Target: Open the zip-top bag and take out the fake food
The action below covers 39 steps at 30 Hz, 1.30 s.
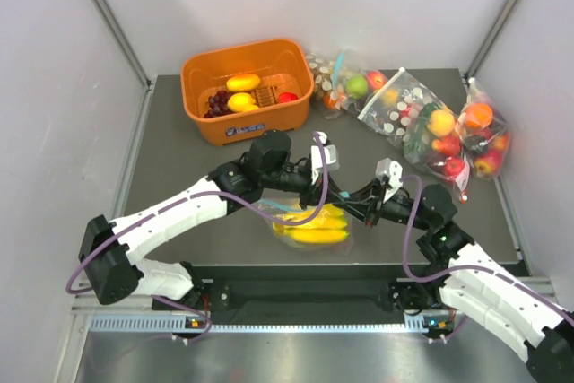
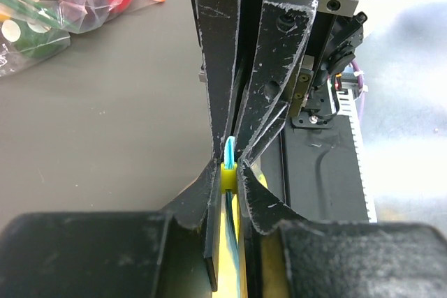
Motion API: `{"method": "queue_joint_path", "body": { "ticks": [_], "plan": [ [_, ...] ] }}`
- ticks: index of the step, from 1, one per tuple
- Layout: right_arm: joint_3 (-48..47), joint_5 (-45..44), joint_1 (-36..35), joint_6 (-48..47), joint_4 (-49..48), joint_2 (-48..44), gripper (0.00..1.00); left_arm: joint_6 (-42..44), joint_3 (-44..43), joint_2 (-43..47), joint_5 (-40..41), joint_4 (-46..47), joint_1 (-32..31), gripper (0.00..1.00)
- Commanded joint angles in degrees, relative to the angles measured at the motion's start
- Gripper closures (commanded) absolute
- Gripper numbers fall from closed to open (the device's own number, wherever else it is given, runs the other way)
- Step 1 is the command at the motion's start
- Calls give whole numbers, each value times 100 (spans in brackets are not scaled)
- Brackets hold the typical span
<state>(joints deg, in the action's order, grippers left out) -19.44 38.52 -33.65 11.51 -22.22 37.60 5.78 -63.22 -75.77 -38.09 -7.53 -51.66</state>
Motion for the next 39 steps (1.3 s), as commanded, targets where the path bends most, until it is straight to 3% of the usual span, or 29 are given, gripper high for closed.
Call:
{"method": "queue_joint_path", "body": {
  "ticks": [1, 23, 39],
  "plan": [
    [-7, -196, -63, -70, -371, -315, 100, 125, -112, 106, -6, -126, 7, 93],
    [-103, -925, 7, -359, 384, -974, 100, 125, 196, 431, 398, -354, 24, 94],
    [-367, -1699, 139, -527, 534, -728, 100, 143, 345, 510, 846, -372, 156, 93]
  ]
}}
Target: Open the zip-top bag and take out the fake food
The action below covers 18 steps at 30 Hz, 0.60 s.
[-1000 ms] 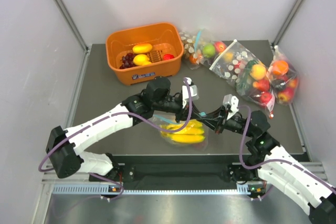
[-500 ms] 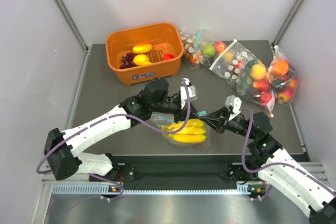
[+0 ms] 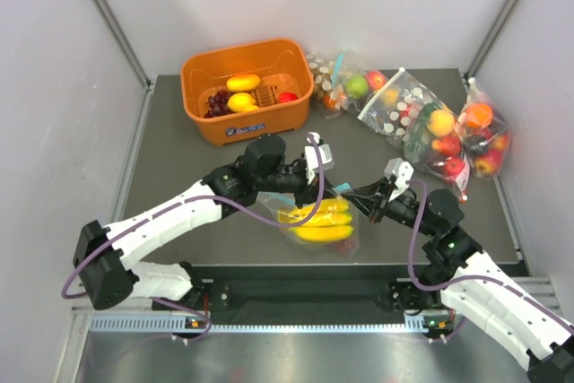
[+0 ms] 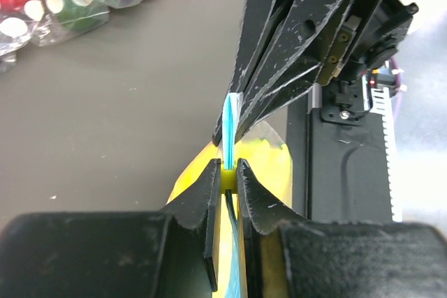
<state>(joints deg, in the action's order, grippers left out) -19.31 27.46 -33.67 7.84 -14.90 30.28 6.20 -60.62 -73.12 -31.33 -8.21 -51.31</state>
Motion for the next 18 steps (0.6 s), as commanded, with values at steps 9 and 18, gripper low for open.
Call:
{"method": "queue_joint_path", "body": {
  "ticks": [9, 18],
  "plan": [
    [-494, 547, 194, -230, -286, 197, 52, 171, 94, 369, -250, -225, 139, 94],
    [-1425, 1806, 221, -274, 381, 689, 8, 461, -20, 430, -804, -594, 130, 96]
  ]
}}
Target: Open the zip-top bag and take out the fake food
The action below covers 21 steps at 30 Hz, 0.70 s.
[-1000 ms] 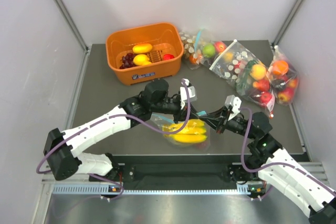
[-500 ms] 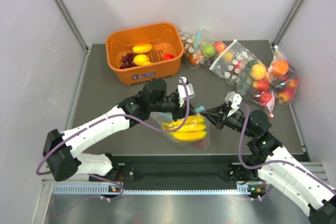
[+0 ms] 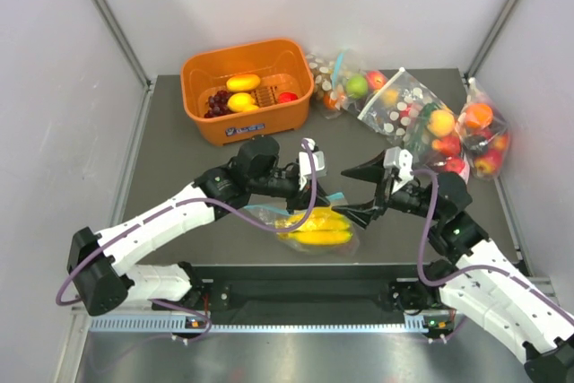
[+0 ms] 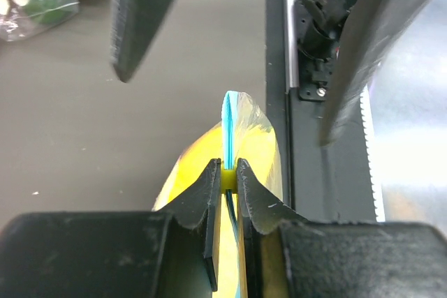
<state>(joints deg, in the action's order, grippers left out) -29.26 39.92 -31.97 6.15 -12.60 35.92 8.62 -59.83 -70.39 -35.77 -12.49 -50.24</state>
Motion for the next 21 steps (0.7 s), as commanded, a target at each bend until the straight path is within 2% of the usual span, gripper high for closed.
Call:
{"method": "queue_joint_path", "body": {
  "ticks": [1, 2, 3, 11, 16, 21],
  "plan": [
    [-588, 735, 50, -71, 231, 317, 6, 219, -107, 175, -404, -175, 23, 96],
    [-668, 832, 50, -70, 284, 406, 3, 219, -116, 183, -413, -183, 23, 96],
    [-730, 929, 59, -79, 311, 503, 4, 227, -116, 192, -413, -192, 23, 96],
    [-740, 1246, 50, -79, 618, 662, 17, 245, -151, 245, -247, -236, 23, 96],
    [-581, 1202, 50, -149, 838, 451, 35, 236, -178, 219, -255, -201, 23, 96],
    [-581, 1228, 50, -158, 821, 600, 43, 228, -186, 227, -238, -201, 23, 96]
  ]
}}
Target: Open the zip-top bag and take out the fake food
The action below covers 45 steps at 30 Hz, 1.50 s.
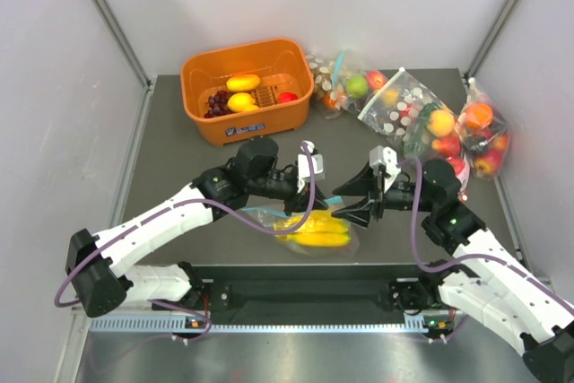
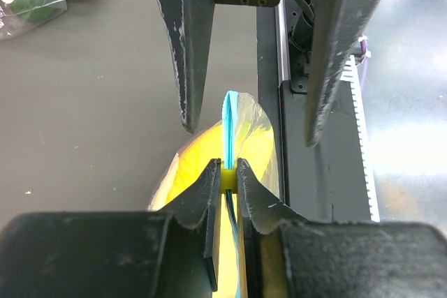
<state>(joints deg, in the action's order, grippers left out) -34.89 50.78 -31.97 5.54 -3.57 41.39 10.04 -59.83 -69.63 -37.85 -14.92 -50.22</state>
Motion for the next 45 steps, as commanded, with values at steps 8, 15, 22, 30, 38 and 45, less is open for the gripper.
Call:
{"method": "queue_joint_path", "body": {
  "ticks": [8, 15, 22, 30, 38, 45],
  "plan": [
    [53, 107, 50, -106, -293, 212, 67, 42, -169, 169, -56, 50, 21, 96],
    [237, -226, 50, -123, -644, 11, 100, -29, -160, 125, -22, 85, 21, 95],
    [580, -1588, 59, -123, -829, -657, 100, -38, -116, 98, 426, 112, 29, 93],
    [545, -2221, 59, -211, -601, -913, 100, -38, -72, 72, 770, 112, 29, 93],
    [335, -2793, 68, -238, -653, -711, 100, -81, -90, 248, 946, 121, 38, 93],
    [71, -3118, 147, -334, -811, -307, 100, -99, -116, 274, 1007, 121, 38, 93]
  ]
}}
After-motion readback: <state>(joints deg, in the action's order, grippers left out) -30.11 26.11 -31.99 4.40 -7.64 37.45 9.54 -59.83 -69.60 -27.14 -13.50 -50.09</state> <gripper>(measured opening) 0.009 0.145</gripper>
